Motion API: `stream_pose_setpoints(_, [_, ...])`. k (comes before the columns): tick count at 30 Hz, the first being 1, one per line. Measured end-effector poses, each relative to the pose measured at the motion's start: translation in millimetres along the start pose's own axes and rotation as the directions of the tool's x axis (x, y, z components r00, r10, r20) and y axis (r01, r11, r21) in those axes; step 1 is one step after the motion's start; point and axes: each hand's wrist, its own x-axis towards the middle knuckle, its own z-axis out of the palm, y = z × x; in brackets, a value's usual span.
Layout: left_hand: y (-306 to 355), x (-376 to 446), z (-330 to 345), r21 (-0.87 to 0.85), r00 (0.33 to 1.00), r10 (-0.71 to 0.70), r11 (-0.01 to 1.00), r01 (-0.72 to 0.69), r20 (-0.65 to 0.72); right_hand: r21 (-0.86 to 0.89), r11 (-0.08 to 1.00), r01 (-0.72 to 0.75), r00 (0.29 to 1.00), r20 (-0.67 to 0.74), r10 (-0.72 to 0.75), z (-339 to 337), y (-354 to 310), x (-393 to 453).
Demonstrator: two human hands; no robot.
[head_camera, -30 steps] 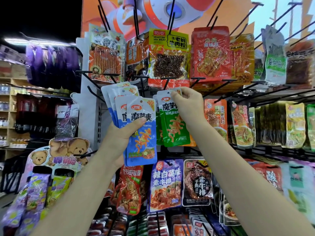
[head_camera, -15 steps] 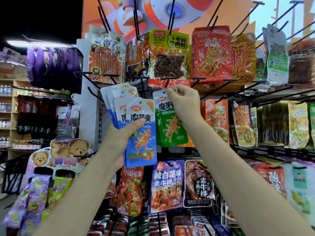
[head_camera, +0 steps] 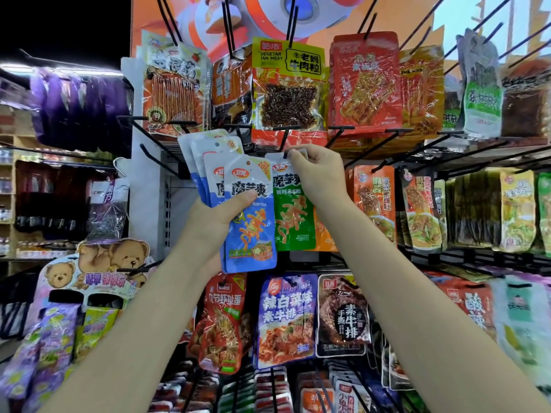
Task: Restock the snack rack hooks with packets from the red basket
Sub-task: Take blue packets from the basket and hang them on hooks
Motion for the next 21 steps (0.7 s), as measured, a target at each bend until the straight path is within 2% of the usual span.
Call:
stream_pose_setpoints(4, [-1.3, 6.8, 4.7, 0.043, 1.000, -0.009, 0.999, 0.010, -0.017, -0.091, 0.996, -0.013, 0.999, 0.031, 0.016, -0.6, 5.9, -1.2])
stream_pose_setpoints(7, [-4.2, 4.5, 3.7, 0.010, 1.000, -0.005, 1.000, 0.005, 0.015, -0.213, 0.968, 0.131, 0.986, -0.071, -0.149, -4.6, 6.7, -9.7])
stream_pose_setpoints(9, [-7.2, 1.0, 2.7, -0.020, 0.999, -0.011, 1.000, 0.012, 0.043, -0.267, 0.931, 0.250, 0.935, -0.183, -0.304, -9.1, 4.4, -20.3])
stream_pose_setpoints(10, [-9.1, 0.0, 2.6, -0.030, 0.998, -0.014, 0.999, 0.016, 0.056, -0.262, 0.926, 0.272, 0.924, -0.197, -0.327, -10.5, 1.9, -25.5])
stream_pose_setpoints(11, [-10.0, -1.0, 3.7, -0.041, 0.998, -0.014, 0.999, 0.017, 0.067, -0.220, 0.939, 0.263, 0.941, -0.157, -0.300, -10.3, 0.3, -29.2])
stream_pose_setpoints(13, [-11.5, -2.0, 7.7, -0.052, 0.996, -0.013, 0.999, 0.017, 0.086, -0.098, 0.983, 0.155, 0.988, 0.031, -0.153, -5.3, -2.8, -35.8])
stream_pose_setpoints(15, [-11.8, -3.0, 10.6, -0.041, 0.995, -0.003, 0.999, 0.007, 0.095, -0.002, 0.998, 0.060, 0.984, 0.168, -0.059, -0.1, -2.2, -39.9])
stream_pose_setpoints(18, [-10.7, -7.7, 6.7, 0.024, 0.998, -0.030, 0.999, 0.029, 0.054, 0.074, 0.997, 0.020, 0.986, 0.162, -0.032, -2.2, -1.4, -40.6])
stream_pose_setpoints(21, [-6.6, -11.4, -11.1, 0.037, 0.993, -0.097, 0.994, 0.099, -0.060, 0.108, 0.994, -0.035, 0.992, 0.121, 0.021, -13.5, 2.7, -36.2])
